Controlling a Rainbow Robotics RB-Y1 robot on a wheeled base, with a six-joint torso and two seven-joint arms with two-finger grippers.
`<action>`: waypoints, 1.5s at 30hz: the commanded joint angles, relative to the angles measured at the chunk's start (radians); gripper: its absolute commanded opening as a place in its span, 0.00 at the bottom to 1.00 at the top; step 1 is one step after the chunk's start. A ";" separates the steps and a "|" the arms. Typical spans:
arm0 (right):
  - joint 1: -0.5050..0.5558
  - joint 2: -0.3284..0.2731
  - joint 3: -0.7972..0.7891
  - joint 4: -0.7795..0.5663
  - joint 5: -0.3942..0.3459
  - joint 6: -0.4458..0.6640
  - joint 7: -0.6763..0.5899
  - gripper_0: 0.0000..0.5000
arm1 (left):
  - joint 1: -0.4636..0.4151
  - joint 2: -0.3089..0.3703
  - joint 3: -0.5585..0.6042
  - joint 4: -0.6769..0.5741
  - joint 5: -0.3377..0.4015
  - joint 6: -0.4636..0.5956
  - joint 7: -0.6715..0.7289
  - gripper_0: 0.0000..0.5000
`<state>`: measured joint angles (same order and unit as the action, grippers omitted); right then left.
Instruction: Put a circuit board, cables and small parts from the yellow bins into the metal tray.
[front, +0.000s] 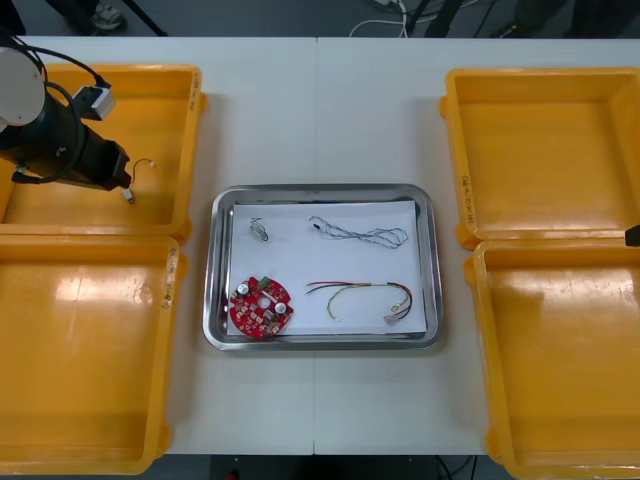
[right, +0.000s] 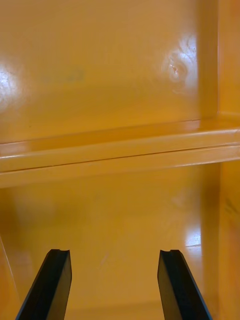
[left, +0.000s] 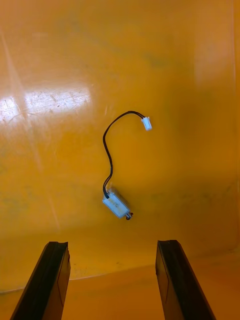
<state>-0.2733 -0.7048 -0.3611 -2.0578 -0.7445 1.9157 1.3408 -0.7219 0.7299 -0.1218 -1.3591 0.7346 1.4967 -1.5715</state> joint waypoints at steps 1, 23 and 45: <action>0.026 0.007 -0.018 -0.031 -0.018 0.004 -0.051 1.00 | 0.013 0.011 -0.001 -0.023 -0.017 -0.039 0.064 1.00; 0.075 0.007 -0.007 -0.041 -0.056 0.004 -0.055 1.00 | 0.013 0.011 -0.116 0.087 -0.009 -0.208 0.070 1.00; 0.132 0.007 0.050 -0.084 0.040 0.004 -0.020 1.00 | 0.013 0.011 -0.194 0.140 0.006 -0.299 0.076 1.00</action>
<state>-0.1564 -0.7013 -0.3247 -2.1097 -0.7154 1.9157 1.3097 -0.7101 0.7298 -0.2966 -1.2315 0.7328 1.2237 -1.5706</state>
